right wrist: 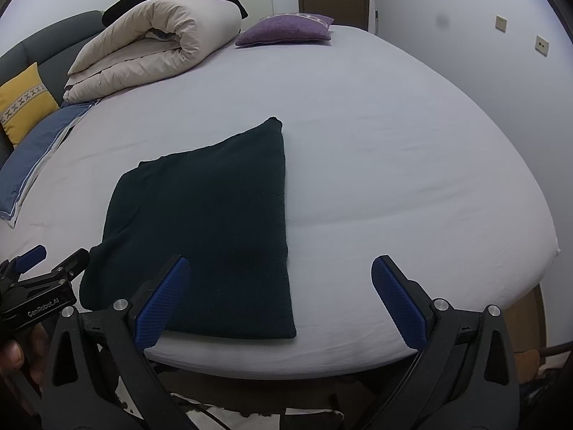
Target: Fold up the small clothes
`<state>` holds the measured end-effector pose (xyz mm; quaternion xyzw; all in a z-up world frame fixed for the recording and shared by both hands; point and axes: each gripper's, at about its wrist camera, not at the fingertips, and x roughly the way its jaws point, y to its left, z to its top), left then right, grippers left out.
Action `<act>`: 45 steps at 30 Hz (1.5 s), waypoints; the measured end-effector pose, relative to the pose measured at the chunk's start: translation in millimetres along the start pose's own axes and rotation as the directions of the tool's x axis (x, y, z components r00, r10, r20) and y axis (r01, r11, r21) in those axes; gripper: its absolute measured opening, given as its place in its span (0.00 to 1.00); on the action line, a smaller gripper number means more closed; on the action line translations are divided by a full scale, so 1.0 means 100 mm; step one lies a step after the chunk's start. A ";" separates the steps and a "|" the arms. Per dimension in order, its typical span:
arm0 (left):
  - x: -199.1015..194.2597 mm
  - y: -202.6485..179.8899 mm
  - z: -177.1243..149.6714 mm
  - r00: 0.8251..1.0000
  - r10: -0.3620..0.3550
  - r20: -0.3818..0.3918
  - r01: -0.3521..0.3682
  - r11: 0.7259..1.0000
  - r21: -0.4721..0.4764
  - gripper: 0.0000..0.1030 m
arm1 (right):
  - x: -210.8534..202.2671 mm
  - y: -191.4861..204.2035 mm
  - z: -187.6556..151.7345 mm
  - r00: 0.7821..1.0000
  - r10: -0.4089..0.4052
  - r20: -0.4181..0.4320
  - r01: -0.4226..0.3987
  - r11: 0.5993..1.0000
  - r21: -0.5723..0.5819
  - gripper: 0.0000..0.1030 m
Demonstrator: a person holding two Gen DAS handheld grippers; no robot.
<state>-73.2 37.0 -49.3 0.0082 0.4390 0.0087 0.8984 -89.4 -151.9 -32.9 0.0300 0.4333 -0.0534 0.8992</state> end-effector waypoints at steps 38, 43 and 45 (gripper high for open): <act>0.07 0.01 -0.03 1.000 -0.004 -0.013 0.004 1.000 0.009 1.00 | 0.04 0.07 0.00 1.000 0.008 -0.007 -0.008 1.000 -0.007 1.00; 0.07 0.01 -0.04 1.000 -0.004 -0.014 0.004 1.000 0.009 1.00 | 0.04 0.09 -0.01 1.000 0.011 -0.006 -0.011 1.000 -0.008 1.00; 0.06 0.01 -0.03 1.000 -0.004 -0.012 0.004 1.000 0.008 1.00 | 0.04 0.09 -0.02 1.000 0.012 -0.007 -0.012 1.000 -0.009 1.00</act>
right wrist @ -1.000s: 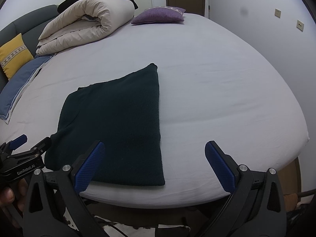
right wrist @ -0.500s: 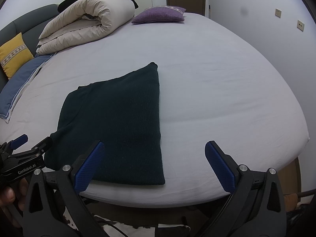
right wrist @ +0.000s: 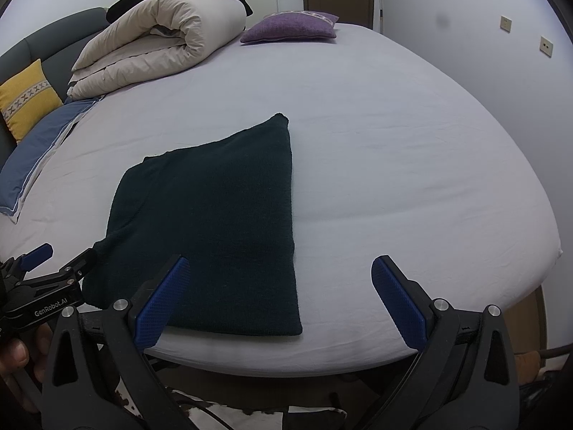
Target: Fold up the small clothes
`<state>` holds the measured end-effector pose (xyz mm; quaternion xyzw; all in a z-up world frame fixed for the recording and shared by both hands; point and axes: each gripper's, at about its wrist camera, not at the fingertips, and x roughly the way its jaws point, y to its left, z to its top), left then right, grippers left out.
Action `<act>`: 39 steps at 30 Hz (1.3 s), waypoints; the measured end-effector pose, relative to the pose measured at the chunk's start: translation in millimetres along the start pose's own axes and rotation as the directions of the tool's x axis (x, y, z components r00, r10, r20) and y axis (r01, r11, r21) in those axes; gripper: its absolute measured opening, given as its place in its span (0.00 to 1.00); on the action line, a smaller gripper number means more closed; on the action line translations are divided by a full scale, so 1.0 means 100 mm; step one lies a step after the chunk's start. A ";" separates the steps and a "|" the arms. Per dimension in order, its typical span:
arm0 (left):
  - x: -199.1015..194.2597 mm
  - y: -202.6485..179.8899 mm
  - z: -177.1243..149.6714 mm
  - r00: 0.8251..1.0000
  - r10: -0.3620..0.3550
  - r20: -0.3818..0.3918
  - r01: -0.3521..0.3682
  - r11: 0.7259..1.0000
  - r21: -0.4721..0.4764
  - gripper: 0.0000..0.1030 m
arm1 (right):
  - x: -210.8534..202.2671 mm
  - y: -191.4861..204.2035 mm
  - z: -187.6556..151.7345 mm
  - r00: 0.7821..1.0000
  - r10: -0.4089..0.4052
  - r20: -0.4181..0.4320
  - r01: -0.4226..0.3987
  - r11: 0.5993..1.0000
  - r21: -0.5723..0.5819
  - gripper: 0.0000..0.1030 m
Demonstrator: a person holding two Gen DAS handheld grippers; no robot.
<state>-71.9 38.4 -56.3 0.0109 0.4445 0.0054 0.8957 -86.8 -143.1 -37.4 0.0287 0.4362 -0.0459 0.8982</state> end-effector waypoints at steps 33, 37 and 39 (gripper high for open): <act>0.04 0.04 0.02 1.000 -0.007 -0.006 0.008 1.000 0.007 1.00 | 0.02 -0.01 0.03 1.000 0.013 -0.006 -0.013 1.000 -0.012 1.00; 0.05 0.04 0.01 1.000 -0.009 -0.009 0.009 1.000 0.007 1.00 | 0.04 -0.02 0.03 1.000 0.016 -0.009 -0.016 1.000 -0.013 1.00; 0.06 0.05 0.01 1.000 -0.010 -0.010 0.011 1.000 0.006 1.00 | 0.05 -0.01 0.02 1.000 0.016 -0.010 -0.016 1.000 -0.013 1.00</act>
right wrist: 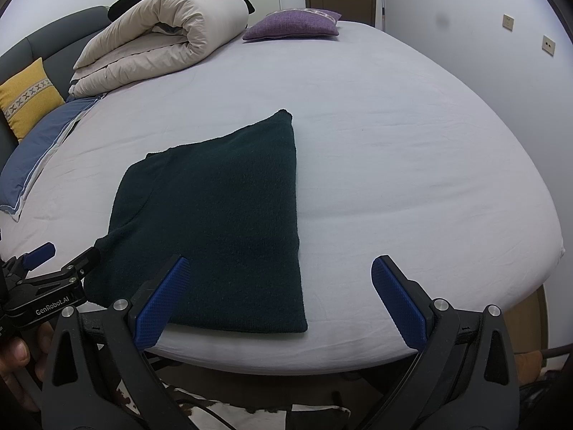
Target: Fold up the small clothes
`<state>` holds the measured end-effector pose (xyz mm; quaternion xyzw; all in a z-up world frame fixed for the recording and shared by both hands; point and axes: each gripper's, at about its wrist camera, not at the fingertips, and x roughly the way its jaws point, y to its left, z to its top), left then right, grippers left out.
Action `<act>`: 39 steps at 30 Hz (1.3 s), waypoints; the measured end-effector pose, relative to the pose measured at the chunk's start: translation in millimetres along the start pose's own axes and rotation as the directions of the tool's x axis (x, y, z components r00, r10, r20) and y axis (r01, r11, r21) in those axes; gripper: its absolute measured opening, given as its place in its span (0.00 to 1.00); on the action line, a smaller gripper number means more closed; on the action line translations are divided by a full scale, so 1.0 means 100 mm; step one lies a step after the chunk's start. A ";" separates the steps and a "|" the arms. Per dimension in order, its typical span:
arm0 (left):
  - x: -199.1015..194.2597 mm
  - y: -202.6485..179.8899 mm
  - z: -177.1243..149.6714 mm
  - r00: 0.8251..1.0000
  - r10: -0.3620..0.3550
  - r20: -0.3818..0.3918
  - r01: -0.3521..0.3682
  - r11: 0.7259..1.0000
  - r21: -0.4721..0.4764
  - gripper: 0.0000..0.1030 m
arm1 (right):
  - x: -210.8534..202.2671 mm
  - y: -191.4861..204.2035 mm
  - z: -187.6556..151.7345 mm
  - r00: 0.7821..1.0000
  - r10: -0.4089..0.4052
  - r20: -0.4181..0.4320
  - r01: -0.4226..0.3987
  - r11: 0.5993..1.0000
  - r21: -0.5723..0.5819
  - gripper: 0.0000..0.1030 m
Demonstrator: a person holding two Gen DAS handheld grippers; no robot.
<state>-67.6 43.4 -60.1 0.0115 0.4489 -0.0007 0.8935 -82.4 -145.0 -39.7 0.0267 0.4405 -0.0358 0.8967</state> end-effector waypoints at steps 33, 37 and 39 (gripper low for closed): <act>0.02 0.04 0.00 1.000 -0.011 -0.010 0.011 1.000 0.003 1.00 | 0.07 -0.02 0.01 1.000 0.008 -0.008 -0.008 1.000 -0.003 1.00; 0.02 0.04 0.00 1.000 -0.011 -0.011 0.012 1.000 0.006 1.00 | 0.07 -0.03 0.01 1.000 0.010 -0.008 -0.010 1.000 -0.002 1.00; 0.03 0.05 0.02 1.000 -0.013 -0.013 0.013 1.000 0.008 1.00 | 0.07 -0.03 0.02 1.000 0.008 -0.008 -0.008 1.000 -0.003 1.00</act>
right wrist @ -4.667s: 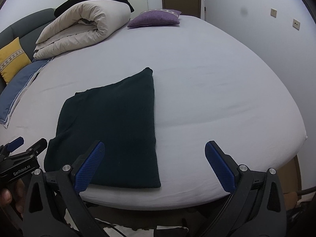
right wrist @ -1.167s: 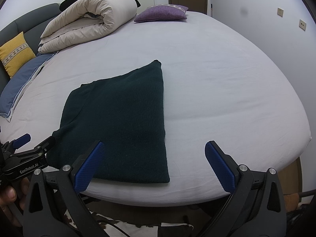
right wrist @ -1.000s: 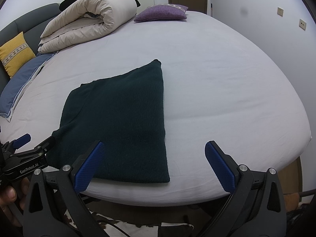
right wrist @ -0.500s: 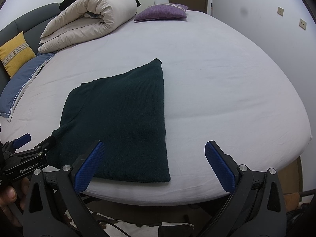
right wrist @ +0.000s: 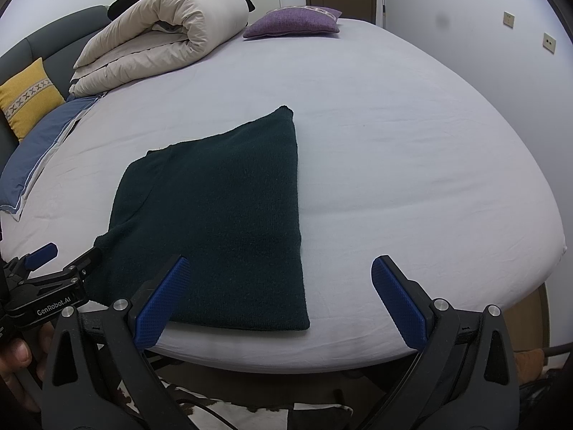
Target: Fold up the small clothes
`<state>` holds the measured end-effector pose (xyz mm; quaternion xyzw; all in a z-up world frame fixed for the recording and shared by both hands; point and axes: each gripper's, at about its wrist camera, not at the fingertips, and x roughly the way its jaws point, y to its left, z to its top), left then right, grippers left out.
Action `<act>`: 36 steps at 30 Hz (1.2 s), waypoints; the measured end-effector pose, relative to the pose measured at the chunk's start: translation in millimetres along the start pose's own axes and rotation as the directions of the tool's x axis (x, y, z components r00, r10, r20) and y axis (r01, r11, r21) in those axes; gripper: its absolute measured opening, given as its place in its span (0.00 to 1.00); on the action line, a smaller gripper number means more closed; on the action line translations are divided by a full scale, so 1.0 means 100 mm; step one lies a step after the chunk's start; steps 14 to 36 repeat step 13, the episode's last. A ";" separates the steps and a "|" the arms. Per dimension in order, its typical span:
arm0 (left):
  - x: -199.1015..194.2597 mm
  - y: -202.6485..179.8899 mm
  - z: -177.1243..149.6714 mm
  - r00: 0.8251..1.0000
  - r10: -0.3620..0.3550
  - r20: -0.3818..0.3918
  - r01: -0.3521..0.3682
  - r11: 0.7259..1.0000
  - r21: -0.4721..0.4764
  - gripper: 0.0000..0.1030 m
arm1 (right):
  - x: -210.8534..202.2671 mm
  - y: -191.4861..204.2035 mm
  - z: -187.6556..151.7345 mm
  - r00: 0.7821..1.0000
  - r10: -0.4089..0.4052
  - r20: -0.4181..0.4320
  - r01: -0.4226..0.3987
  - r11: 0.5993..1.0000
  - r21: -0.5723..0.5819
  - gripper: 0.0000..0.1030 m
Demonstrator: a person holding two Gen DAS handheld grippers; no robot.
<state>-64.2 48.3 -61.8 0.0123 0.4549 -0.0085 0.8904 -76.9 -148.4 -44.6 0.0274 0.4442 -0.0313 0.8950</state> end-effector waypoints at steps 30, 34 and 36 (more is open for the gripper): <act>0.03 0.04 0.04 1.000 -0.008 0.009 0.008 1.000 0.005 1.00 | 0.02 0.00 0.00 1.000 0.005 -0.002 -0.005 1.000 0.001 1.00; 0.03 0.04 0.04 1.000 -0.008 0.009 0.008 1.000 0.005 1.00 | 0.02 0.00 0.00 1.000 0.005 -0.002 -0.005 1.000 0.001 1.00; 0.03 0.04 0.04 1.000 -0.008 0.009 0.008 1.000 0.005 1.00 | 0.02 0.00 0.00 1.000 0.005 -0.002 -0.005 1.000 0.001 1.00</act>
